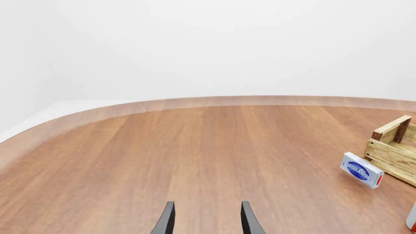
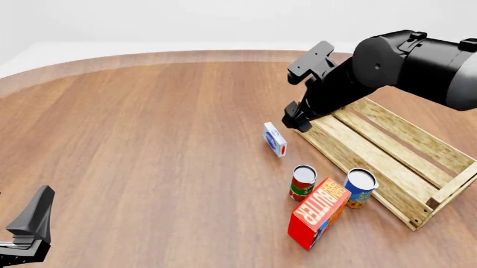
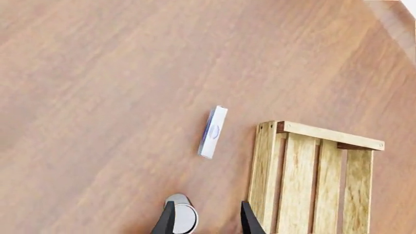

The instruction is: Pick up the tomato sauce, and put it in the wooden tray.

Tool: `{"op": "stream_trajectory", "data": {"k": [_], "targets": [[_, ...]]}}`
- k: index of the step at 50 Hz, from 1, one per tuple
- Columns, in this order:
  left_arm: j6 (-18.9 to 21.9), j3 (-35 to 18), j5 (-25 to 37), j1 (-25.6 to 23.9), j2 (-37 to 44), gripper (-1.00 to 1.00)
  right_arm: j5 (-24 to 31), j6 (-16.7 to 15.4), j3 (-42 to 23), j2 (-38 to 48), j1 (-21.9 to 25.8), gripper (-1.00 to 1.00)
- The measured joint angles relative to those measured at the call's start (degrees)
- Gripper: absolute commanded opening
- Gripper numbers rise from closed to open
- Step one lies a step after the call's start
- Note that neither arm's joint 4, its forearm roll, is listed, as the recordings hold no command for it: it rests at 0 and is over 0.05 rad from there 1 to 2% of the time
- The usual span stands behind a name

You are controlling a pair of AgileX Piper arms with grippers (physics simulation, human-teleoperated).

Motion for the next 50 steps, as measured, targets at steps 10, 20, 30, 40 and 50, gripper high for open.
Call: {"op": "stream_trajectory", "data": {"k": [10, 20, 30, 40, 50], "targets": [[0.0, 0.0, 0.0, 0.0, 0.0, 1.00, -2.7, 1.3, 4.6, 3.3, 1.6, 1.00], [0.0, 0.0, 0.0, 0.0, 0.0, 1.00, -5.8, 2.2, 8.7, 5.8, 2.2, 1.00], [0.0, 0.0, 0.0, 0.0, 0.0, 1.00, -8.8, 2.5, 11.9, 8.2, 1.0, 1.00], [0.0, 0.0, 0.0, 0.0, 0.0, 1.00, -11.0, 2.3, 13.5, 10.6, -0.4, 1.00], [0.0, 0.0, 0.0, 0.0, 0.0, 1.00, -12.4, 3.1, 14.3, 12.3, -0.9, 1.00]]}}
